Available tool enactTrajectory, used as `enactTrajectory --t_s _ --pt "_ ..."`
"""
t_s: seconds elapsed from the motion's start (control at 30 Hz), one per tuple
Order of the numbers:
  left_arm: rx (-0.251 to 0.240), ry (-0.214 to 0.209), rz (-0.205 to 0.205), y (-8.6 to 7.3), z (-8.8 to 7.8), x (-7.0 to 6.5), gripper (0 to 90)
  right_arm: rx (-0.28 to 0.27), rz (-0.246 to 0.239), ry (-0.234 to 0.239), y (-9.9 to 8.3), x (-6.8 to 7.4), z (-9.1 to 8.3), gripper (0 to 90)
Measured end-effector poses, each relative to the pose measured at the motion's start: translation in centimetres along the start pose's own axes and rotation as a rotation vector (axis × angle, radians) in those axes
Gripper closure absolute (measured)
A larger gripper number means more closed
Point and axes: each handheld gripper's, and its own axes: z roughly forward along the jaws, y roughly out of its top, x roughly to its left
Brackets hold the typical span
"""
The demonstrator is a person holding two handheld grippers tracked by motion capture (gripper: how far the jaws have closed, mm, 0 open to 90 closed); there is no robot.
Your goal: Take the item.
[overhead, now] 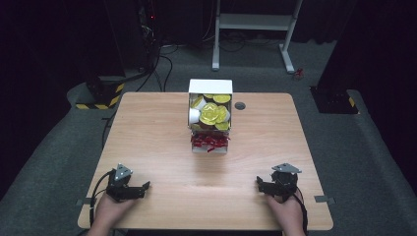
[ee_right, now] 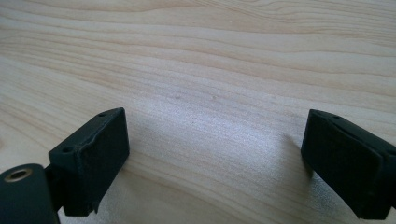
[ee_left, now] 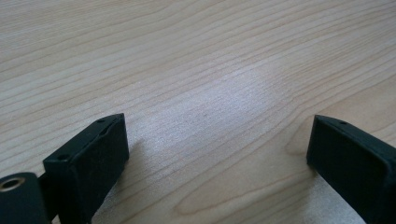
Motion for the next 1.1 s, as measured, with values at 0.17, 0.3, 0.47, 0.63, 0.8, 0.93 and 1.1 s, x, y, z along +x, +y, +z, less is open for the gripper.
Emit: enactTrajectory --t_s 0.17,0.3,0.47,0.63,0.8,0.93,1.1 --pt "0.000 0.002 -0.002 0.00 0.00 -0.02 5.8 0.001 -0.014 0.011 -0.05 -0.13 -0.06 7.7" --pt "0.000 0.002 -0.003 0.00 0.00 -0.02 5.8 0.001 -0.013 0.015 -0.04 -0.13 -0.04 7.7" --pt "0.004 0.004 -0.002 0.03 0.00 -0.02 5.7 0.001 -0.014 0.016 -0.05 -0.14 -0.05 7.7" --pt "0.003 0.005 -0.007 -0.01 -0.02 -0.07 5.5 0.002 -0.020 0.019 -0.04 -0.18 -0.06 7.7" --pt "0.007 0.009 -0.003 -0.05 -0.08 -0.05 5.1 0.002 -0.021 0.020 -0.10 -0.20 -0.12 7.8" --pt "0.008 0.010 -0.004 -0.04 -0.08 -0.05 4.8 0.002 -0.022 0.022 -0.09 -0.21 -0.12 7.8" --pt "0.009 0.016 -0.005 -0.04 -0.09 -0.10 4.8 0.003 -0.025 0.029 0.02 -0.31 -0.02 7.8"
